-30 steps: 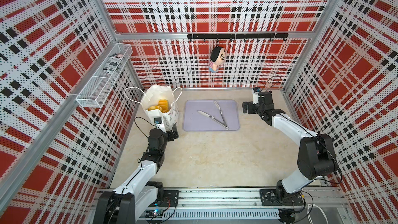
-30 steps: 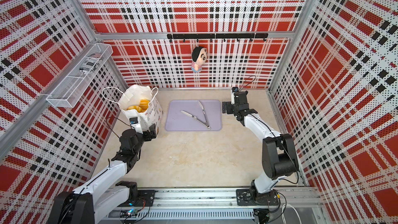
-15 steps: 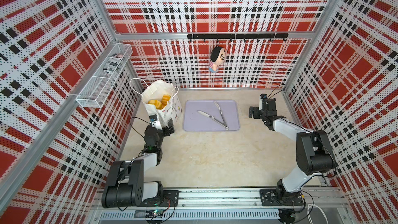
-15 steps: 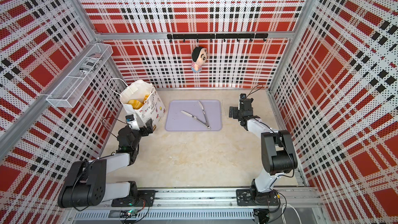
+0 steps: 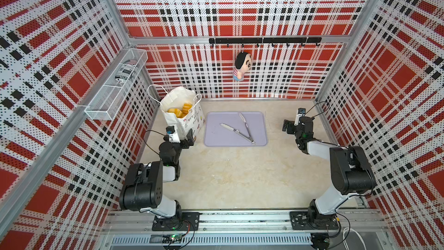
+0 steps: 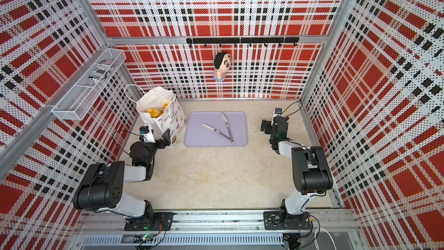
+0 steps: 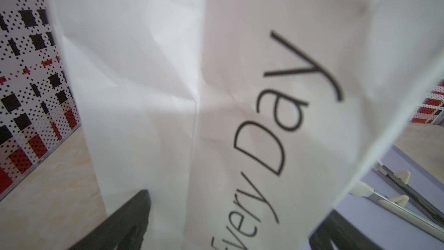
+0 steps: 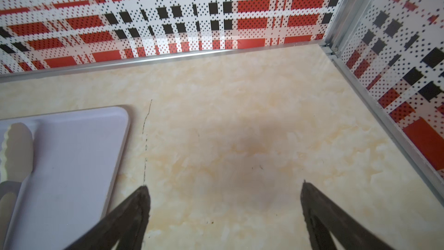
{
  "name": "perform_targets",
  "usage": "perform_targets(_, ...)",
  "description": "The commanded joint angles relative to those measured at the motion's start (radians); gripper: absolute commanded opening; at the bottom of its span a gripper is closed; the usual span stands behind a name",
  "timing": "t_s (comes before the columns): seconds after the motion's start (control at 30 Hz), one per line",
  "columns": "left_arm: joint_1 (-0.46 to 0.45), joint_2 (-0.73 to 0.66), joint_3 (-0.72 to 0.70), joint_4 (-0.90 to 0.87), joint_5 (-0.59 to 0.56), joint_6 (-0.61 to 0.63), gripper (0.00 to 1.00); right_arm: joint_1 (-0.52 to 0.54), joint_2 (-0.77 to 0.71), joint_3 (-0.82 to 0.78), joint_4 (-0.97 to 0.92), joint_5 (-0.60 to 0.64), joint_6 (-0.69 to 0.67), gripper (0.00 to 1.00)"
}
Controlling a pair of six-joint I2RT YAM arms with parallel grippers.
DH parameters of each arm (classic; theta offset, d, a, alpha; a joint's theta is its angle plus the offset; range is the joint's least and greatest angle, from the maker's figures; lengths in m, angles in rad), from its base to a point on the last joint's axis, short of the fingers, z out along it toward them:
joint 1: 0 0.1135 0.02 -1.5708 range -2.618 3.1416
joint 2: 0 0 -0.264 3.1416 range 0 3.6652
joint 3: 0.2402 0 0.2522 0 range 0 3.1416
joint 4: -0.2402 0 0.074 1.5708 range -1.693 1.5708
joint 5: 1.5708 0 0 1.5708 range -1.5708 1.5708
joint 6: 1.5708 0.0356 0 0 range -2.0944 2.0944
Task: Pack bread into a paper bag
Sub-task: Reset both arms
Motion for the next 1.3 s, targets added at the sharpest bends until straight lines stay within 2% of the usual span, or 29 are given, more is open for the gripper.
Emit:
perform_targets(0.0,-0.006,0.015,0.016,0.050,-0.004,0.019,0.98,-0.012,0.014,-0.010,0.090,0.005,0.008,1.00)
perform_targets(0.17,-0.017,0.017,0.026,0.031,-0.030,0.027,0.98,-0.021,-0.015,-0.039,0.108,-0.005,0.025,1.00)
perform_targets(0.27,-0.017,0.017,0.027,0.027,-0.032,0.027,0.98,-0.024,-0.053,-0.010,-0.009,-0.018,0.015,1.00)
perform_targets(0.43,-0.027,0.017,0.033,0.015,-0.066,0.028,0.98,-0.029,-0.110,-0.054,-0.062,0.056,-0.027,1.00)
perform_targets(0.53,-0.028,0.016,0.032,0.015,-0.067,0.029,0.98,-0.030,-0.165,-0.153,0.080,0.060,-0.034,1.00)
perform_targets(0.63,-0.028,0.014,0.027,0.018,-0.071,0.032,0.98,-0.034,-0.203,-0.201,0.076,0.088,-0.033,1.00)
perform_targets(0.7,-0.032,0.011,0.020,0.028,-0.084,0.032,0.98,-0.039,-0.169,-0.244,0.108,0.127,-0.029,1.00)
perform_targets(0.77,-0.037,0.010,0.018,0.030,-0.106,0.032,0.98,-0.044,-0.154,-0.293,0.205,0.127,-0.021,0.95)
perform_targets(0.8,-0.038,0.010,0.018,0.030,-0.109,0.032,0.98,-0.042,-0.171,-0.334,0.281,0.112,-0.036,1.00)
perform_targets(0.93,-0.051,0.002,-0.006,0.061,-0.150,0.034,0.98,-0.033,-0.130,-0.493,0.610,0.010,-0.090,1.00)
perform_targets(1.0,-0.077,-0.002,-0.028,0.086,-0.203,0.054,0.98,-0.032,-0.099,-0.539,0.736,0.029,-0.087,1.00)
perform_targets(1.07,-0.108,0.013,-0.094,0.177,-0.274,0.081,0.98,-0.032,-0.115,-0.536,0.701,0.029,-0.080,1.00)
perform_targets(1.1,-0.099,0.046,-0.136,0.328,-0.246,0.066,0.98,-0.032,-0.103,-0.542,0.739,0.003,-0.097,1.00)
perform_targets(1.13,-0.081,0.050,-0.159,0.392,-0.212,0.054,0.98,-0.031,-0.105,-0.546,0.735,-0.009,-0.103,1.00)
perform_targets(1.2,-0.056,0.028,-0.141,0.312,-0.195,0.039,0.98,-0.032,-0.105,-0.535,0.721,-0.003,-0.098,1.00)
perform_targets(1.27,-0.060,0.047,-0.131,0.330,-0.192,0.036,0.98,-0.032,-0.107,-0.532,0.706,-0.007,-0.099,1.00)
